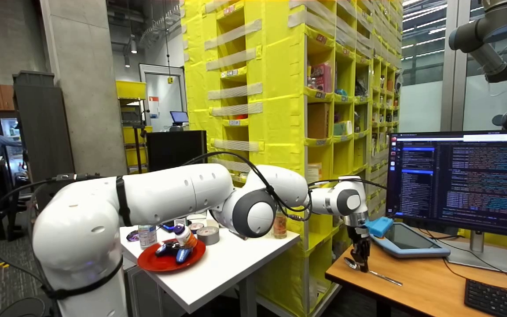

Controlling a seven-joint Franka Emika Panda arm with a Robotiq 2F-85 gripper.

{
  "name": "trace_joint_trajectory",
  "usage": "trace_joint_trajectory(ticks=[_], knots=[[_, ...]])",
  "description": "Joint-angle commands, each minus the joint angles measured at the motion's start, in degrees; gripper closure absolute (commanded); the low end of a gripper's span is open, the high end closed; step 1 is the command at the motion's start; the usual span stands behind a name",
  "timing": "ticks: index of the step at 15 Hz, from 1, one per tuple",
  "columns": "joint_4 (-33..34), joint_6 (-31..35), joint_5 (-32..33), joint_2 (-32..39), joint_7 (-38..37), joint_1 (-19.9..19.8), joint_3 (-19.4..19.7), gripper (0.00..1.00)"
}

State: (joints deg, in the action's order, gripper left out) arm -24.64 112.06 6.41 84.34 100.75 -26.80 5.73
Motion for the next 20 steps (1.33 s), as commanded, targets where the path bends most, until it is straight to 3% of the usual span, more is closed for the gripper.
trace_joint_trajectory(ticks=[1, 14, 20], knots=[[-0.16, -0.54, 1.04, 0.00, 0.04, 0.61, 0.85, 0.98], [4.13, -3.59, 0.47, 0.00, 1.36, -1.34, 0.97, 0.98], [2.56, -2.02, 0.62, -1.97, 7.58, -2.20, 0.87, 0.98]])
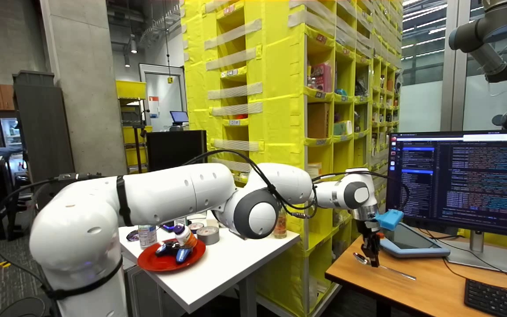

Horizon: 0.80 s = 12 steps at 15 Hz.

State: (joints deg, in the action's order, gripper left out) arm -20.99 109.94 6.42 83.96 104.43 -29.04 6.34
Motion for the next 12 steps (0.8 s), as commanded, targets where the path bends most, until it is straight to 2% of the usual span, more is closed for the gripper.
trace_joint_trajectory(ticks=[1, 7, 12], knots=[[-1.13, 0.06, 0.83, -1.71, 5.42, 0.13, 0.43, 0.98], [-1.00, 1.55, 3.03, -1.36, 13.21, 1.93, 2.23, 0.98], [-1.12, 4.85, 6.07, -0.67, 14.97, 5.02, 4.35, 0.98]])
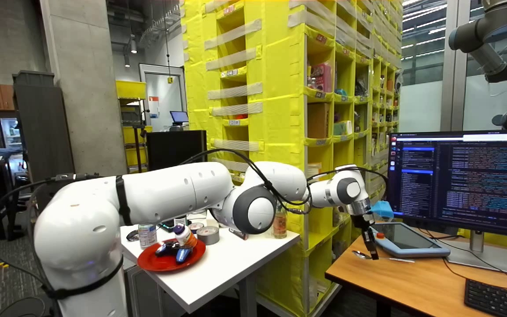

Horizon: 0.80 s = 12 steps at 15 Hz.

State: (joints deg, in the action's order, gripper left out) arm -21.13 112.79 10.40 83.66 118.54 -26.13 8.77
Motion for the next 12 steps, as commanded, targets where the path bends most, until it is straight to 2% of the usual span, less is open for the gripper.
trace_joint_trajectory(ticks=[1, 7, 12], knots=[[-1.10, 2.49, 2.69, -0.23, 0.53, 2.83, 2.35, 0.98], [-1.56, 2.46, 4.32, 0.32, -1.91, 5.53, 3.07, 0.98], [-1.39, 3.72, 3.02, 0.35, -5.71, 1.54, 2.59, 0.98]])
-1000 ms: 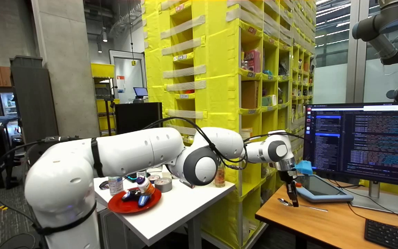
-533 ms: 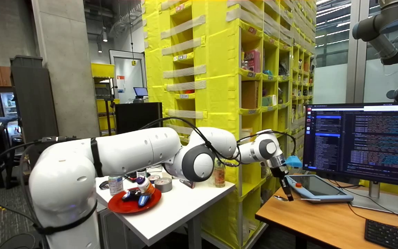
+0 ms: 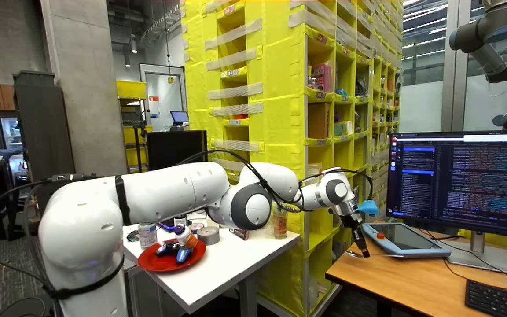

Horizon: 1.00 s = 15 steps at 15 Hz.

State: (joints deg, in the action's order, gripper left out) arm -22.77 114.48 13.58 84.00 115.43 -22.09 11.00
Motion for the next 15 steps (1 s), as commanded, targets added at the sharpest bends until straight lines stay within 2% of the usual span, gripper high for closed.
trace_joint_trajectory(ticks=[1, 4, 7, 11, 15], knots=[[0.25, 2.65, -0.28, 0.00, -3.26, -3.63, 0.33, 0.98], [0.34, 4.42, -0.90, -0.01, -5.73, -6.76, 0.09, 0.98], [0.20, 4.73, -1.39, 0.00, -9.07, -7.60, -0.26, 0.98], [-0.39, 4.67, -1.11, 0.00, -11.87, -5.12, -0.70, 0.98], [-1.84, 4.33, -0.26, 0.03, -14.56, -0.87, -0.54, 0.98]])
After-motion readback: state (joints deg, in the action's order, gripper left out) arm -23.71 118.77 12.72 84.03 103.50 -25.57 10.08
